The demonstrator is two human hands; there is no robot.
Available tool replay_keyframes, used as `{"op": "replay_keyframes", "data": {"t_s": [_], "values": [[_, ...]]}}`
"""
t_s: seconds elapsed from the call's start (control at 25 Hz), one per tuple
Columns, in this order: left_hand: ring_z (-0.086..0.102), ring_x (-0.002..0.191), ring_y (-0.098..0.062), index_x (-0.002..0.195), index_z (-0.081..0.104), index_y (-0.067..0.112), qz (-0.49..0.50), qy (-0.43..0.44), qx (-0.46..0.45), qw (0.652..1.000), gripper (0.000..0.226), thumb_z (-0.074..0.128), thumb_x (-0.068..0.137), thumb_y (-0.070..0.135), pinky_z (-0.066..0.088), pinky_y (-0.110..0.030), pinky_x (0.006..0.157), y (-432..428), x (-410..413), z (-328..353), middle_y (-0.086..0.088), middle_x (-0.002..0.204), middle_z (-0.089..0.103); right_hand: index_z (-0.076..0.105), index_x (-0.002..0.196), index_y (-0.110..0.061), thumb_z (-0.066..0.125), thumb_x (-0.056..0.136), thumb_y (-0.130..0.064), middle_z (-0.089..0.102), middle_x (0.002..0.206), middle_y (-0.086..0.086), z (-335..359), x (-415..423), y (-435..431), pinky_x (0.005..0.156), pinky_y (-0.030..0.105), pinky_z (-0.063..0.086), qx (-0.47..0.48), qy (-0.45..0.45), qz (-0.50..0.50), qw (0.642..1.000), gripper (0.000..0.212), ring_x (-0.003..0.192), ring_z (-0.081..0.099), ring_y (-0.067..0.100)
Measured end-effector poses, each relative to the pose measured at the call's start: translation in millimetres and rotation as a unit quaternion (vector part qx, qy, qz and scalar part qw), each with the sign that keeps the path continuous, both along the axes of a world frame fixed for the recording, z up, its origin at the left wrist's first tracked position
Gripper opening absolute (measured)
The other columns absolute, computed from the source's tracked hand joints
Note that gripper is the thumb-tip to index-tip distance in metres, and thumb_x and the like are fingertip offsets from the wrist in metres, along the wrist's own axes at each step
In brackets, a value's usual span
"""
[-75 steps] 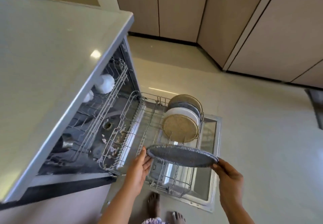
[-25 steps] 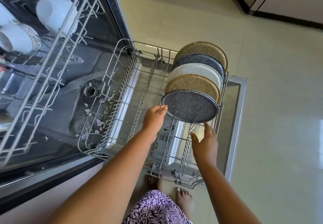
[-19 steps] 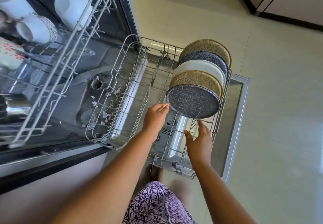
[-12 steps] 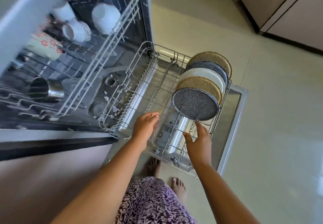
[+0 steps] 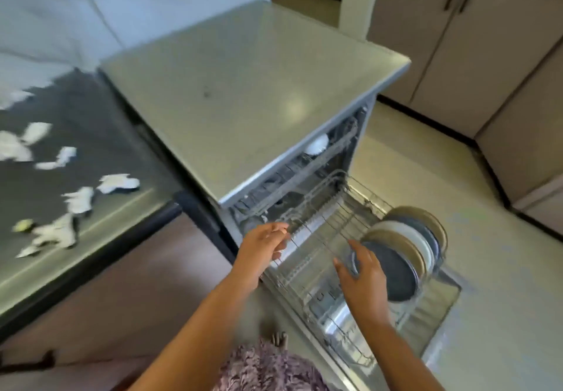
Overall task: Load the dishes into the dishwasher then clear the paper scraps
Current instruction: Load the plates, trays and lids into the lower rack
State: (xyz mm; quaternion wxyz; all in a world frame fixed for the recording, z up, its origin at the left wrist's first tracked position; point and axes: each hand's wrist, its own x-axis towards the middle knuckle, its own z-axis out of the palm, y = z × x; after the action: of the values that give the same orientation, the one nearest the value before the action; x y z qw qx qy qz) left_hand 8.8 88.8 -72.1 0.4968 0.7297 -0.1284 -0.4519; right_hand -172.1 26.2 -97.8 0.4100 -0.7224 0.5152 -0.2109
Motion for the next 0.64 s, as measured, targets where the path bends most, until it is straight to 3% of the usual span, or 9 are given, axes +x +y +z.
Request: {"op": "replay_keyframes", "data": {"t_s": [0.16, 0.24, 0.4, 0.64], "values": [[0.053, 0.072, -0.016, 0.096, 0.063, 0.012, 0.124, -0.007, -0.063, 0.99, 0.013, 0.05, 0.096, 0.008, 0.041, -0.018, 0.057, 57, 42, 63, -0.008, 0.091, 0.063, 0.051, 0.131, -0.013, 0.063, 0.087, -0.018, 0.052, 0.131, 0.009, 46, 49, 12, 0.1, 0.033, 0.04, -0.033, -0.038, 0.087, 0.995, 0.045, 0.121, 0.049, 0.026], [0.052, 0.065, -0.015, 0.09, 0.063, 0.012, 0.195, -0.02, -0.086, 0.977, 0.015, 0.05, 0.095, 0.006, 0.039, -0.021, 0.058, 93, 58, 85, -0.01, 0.088, 0.062, 0.049, 0.133, -0.016, 0.063, 0.088, -0.018, 0.049, 0.134, 0.006, 64, 74, 21, 0.103, 0.037, 0.041, -0.029, -0.057, 0.13, 0.99, 0.048, 0.123, 0.048, 0.024], [0.058, 0.076, -0.019, 0.101, 0.066, 0.01, 0.306, -0.045, -0.093, 0.946, 0.015, 0.054, 0.092, 0.008, 0.046, -0.025, 0.064, 170, 76, 115, -0.007, 0.09, 0.068, 0.054, 0.129, -0.013, 0.067, 0.084, -0.015, 0.053, 0.132, 0.009, 94, 116, 46, 0.102, 0.039, 0.042, -0.055, -0.092, 0.203, 0.973, 0.047, 0.119, 0.051, 0.026], [0.063, 0.082, -0.019, 0.099, 0.066, 0.012, 0.425, -0.05, -0.106, 0.897, 0.013, 0.055, 0.092, 0.011, 0.049, -0.027, 0.07, 273, 103, 145, -0.005, 0.089, 0.068, 0.058, 0.122, -0.009, 0.07, 0.08, -0.007, 0.06, 0.118, 0.012, 116, 176, 84, 0.095, 0.047, 0.046, -0.072, -0.125, 0.273, 0.951, 0.044, 0.107, 0.057, 0.031]]}}
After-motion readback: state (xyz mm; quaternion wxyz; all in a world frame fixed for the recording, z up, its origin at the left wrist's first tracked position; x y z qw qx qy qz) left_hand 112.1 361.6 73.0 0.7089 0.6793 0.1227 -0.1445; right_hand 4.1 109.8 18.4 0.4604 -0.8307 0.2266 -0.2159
